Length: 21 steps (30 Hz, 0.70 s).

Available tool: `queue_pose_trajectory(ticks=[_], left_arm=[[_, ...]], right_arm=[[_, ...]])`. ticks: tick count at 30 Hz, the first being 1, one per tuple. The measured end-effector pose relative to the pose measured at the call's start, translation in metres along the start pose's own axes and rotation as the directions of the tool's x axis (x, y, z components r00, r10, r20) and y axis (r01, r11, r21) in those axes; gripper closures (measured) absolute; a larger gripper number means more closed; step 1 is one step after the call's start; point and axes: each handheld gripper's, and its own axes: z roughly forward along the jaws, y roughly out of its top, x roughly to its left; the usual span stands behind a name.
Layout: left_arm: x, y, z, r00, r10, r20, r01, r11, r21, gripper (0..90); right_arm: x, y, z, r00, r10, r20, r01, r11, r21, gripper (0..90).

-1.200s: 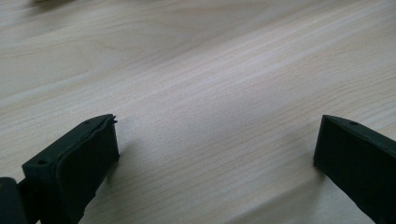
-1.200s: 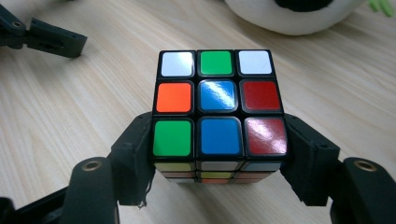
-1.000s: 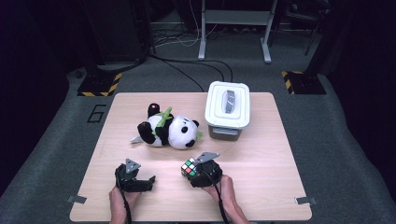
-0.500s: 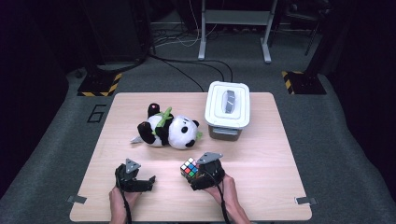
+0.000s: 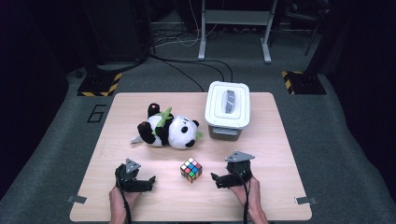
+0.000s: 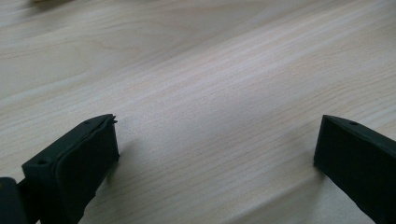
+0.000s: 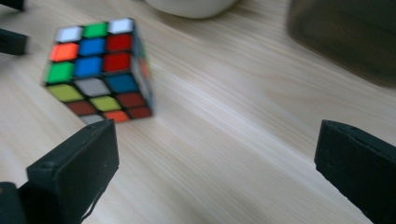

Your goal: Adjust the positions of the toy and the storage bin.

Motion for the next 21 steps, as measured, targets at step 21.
queue_pose_trajectory(ticks=[21], left_arm=[[-0.037,0.036,-0.012,0.9867,0.068,0.148,-0.059,0.9959,-0.069,0.0]], right_arm=[[-0.059,-0.043,0.008,0.9682,0.113,0.223,-0.128,0.990,0.053,0.0]])
